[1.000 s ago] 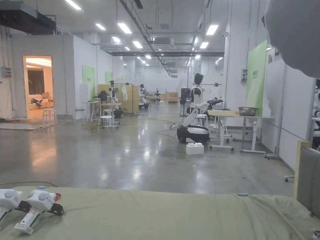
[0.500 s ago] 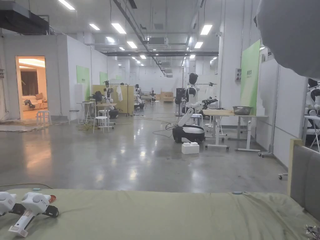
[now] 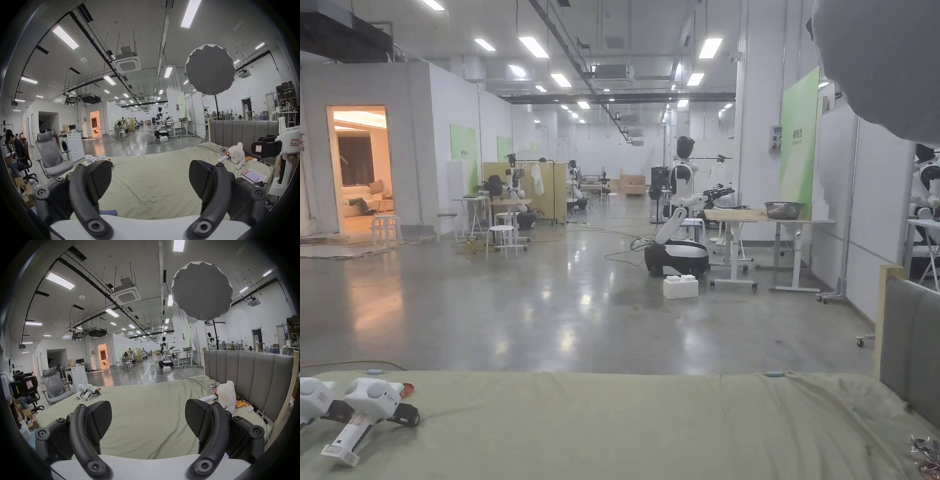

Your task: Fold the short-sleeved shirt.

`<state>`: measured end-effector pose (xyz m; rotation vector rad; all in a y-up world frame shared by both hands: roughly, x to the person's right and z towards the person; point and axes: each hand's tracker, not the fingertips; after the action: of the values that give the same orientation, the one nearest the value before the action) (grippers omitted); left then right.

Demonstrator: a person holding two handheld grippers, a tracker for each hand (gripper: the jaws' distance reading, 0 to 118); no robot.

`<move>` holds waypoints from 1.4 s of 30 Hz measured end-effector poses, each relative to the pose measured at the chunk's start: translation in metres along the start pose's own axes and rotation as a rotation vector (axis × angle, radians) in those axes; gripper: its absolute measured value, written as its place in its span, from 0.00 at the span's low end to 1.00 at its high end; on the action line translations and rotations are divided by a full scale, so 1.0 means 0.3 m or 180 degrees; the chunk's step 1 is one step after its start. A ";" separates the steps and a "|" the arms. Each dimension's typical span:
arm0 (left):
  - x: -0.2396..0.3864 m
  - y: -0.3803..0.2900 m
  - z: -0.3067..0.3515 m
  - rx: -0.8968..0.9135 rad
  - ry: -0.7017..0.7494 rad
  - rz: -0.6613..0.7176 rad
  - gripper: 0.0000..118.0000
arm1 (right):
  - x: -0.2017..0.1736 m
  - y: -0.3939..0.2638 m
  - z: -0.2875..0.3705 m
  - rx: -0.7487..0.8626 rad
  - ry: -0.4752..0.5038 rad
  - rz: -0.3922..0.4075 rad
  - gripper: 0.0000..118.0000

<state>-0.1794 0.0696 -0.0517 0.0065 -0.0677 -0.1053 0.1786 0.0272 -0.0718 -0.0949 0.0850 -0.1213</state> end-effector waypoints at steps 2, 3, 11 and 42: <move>0.001 -0.005 -0.004 -0.0003 -0.0014 0.0035 0.92 | 0.000 0.003 -0.002 0.0020 0.0019 -0.0001 0.82; 0.003 -0.007 -0.006 0.0000 -0.0013 0.0044 0.97 | 0.000 0.004 -0.006 0.0014 0.0050 0.0011 0.86; 0.011 -0.005 -0.012 0.0017 -0.0024 0.0053 1.00 | -0.013 -0.008 -0.010 0.0049 0.0220 -0.0020 1.00; -0.014 -0.014 -0.010 -0.0029 0.0012 0.0166 1.00 | -0.050 -0.003 -0.018 0.0043 0.0169 0.0166 1.00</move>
<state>-0.1838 0.0659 -0.0549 -0.0041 -0.0638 -0.0536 0.1633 0.0277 -0.0758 -0.0759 0.1397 -0.0724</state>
